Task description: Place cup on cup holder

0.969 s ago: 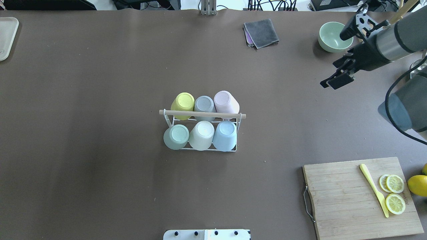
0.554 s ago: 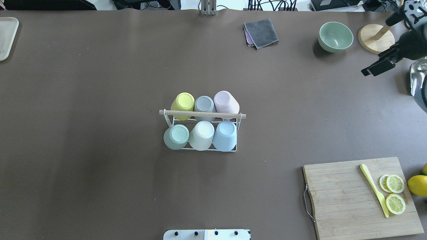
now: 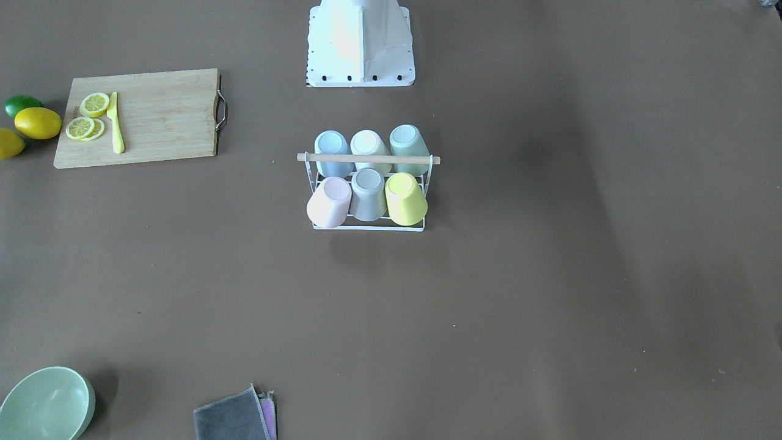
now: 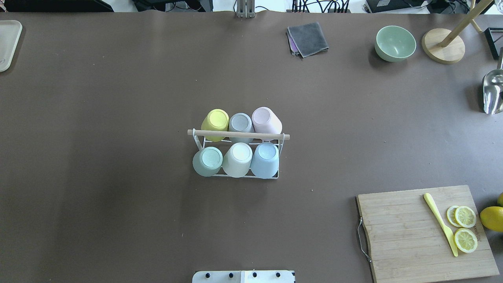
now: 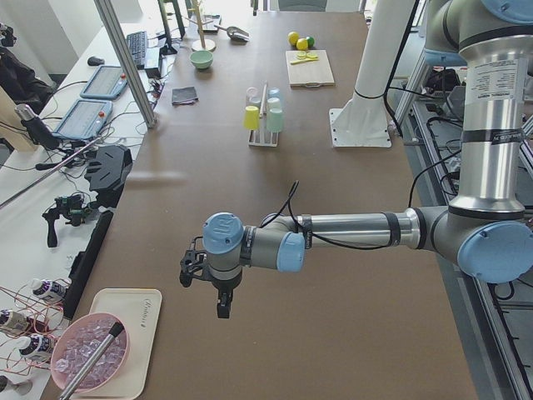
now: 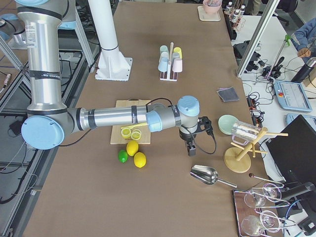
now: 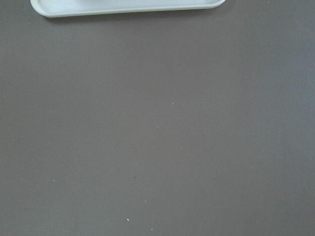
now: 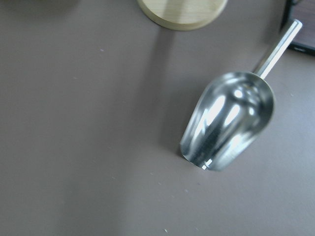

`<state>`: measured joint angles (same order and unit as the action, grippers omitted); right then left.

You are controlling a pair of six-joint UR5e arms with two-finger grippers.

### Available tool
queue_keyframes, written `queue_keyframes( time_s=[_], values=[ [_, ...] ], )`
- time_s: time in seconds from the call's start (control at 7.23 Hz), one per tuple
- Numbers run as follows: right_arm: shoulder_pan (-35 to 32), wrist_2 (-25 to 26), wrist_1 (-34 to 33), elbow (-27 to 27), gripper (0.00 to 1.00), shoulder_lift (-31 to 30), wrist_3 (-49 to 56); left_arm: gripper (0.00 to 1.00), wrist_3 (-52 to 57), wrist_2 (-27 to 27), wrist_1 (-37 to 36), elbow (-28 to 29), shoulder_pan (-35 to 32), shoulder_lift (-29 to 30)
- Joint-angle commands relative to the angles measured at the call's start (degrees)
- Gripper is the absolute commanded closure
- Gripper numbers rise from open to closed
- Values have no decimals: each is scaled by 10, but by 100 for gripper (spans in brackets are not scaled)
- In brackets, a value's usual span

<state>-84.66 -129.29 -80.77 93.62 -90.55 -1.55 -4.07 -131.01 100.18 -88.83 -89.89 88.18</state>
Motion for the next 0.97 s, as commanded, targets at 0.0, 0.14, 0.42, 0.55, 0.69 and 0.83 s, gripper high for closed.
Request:
queue_keyframes(
  time_s=[0.0,0.14,0.42,0.55,0.69,0.83],
  values=[
    [-72,-33,-83,-31,0,-29,32,2,-1,0,-27,-14,6,6],
    [-96,-35,-151,-27,0,-27,32,2,-1,-1,-59,-26,6,6],
    [-102,-14,-166,-28,0,-24,31,2,0,-1,-106,-49,6,6],
    [-104,-13,-164,-27,0,-29,28,2,0,-1,-106,-49,7,6],
    [-105,-11,-162,-27,0,-24,23,2,1,0,-105,-48,7,5],
    [-104,-10,-162,-27,0,-15,24,2,1,1,-106,-48,7,3]
  ],
)
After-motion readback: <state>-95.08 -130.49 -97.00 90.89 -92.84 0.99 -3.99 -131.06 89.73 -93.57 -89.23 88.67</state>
